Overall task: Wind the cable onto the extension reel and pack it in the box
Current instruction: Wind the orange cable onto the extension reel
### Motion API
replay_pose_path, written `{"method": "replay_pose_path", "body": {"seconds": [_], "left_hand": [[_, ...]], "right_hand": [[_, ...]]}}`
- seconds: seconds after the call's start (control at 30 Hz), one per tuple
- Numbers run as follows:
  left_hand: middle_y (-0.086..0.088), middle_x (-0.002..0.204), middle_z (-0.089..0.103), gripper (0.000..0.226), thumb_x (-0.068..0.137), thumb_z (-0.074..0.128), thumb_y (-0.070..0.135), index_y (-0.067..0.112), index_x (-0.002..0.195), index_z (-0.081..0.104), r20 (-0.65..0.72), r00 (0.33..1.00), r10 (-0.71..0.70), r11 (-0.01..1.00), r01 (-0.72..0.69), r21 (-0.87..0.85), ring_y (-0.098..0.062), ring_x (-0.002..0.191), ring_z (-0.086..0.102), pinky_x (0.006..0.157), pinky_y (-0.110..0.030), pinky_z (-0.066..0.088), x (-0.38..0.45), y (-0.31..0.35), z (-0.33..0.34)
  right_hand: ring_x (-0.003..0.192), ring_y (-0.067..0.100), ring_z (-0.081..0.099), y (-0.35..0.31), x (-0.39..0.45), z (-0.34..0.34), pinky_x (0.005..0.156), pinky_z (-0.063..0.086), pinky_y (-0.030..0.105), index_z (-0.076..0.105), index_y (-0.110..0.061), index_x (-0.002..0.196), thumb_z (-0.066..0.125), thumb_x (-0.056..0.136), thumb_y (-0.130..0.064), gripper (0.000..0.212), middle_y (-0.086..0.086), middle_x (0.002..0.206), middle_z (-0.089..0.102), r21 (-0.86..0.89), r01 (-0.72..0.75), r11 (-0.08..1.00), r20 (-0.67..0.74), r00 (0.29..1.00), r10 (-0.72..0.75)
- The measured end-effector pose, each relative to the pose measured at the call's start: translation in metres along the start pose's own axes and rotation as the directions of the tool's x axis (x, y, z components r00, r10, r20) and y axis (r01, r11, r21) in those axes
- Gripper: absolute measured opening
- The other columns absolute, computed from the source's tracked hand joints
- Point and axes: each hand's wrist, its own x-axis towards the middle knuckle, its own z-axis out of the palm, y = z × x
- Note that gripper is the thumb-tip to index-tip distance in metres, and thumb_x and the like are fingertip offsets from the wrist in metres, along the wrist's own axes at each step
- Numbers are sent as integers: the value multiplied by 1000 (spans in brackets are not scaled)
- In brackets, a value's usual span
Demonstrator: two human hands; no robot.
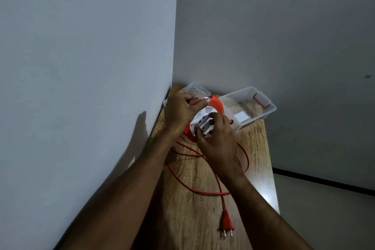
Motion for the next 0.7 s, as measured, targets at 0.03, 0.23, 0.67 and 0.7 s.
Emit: {"method": "replay_pose_path", "body": {"seconds": [0.03,0.23,0.67,0.7], "left_hand": [[15,71,63,36,82,81,48,12,84,80,17,1000,16,1000,-16,-6,3,61,60,60,-19,50,-1,1,1],[7,82,74,42,80,79,57,16,90,82,58,998,19,1000,-19,2,2,68,63,68,-28,61,-4,-3,0],[6,72,72,44,79,79,58,14,80,80,70,996,51,998,-53,30,-8,63,65,58,-32,58,-4,4,4],[5,75,73,44,79,79,58,15,82,81,70,995,68,996,-72,45,-7,64,64,57,-31,58,-5,4,6]], "right_hand": [[99,16,65,2,1,6,74,59,28,51,-21,134,73,86,-48,59,4,126,60,-58,9,998,36,999,-7],[109,25,63,5,2,13,83,61,35,48,-18,139,79,80,-50,74,11,135,52,-21,12,1000,114,993,-10],[85,25,73,-7,15,20,71,64,46,60,-26,96,89,61,-52,53,0,99,69,560,-655,508,199,701,685],[93,30,73,-10,19,22,73,64,45,61,-22,101,91,63,-48,54,5,105,69,622,-743,247,350,547,760]]}}
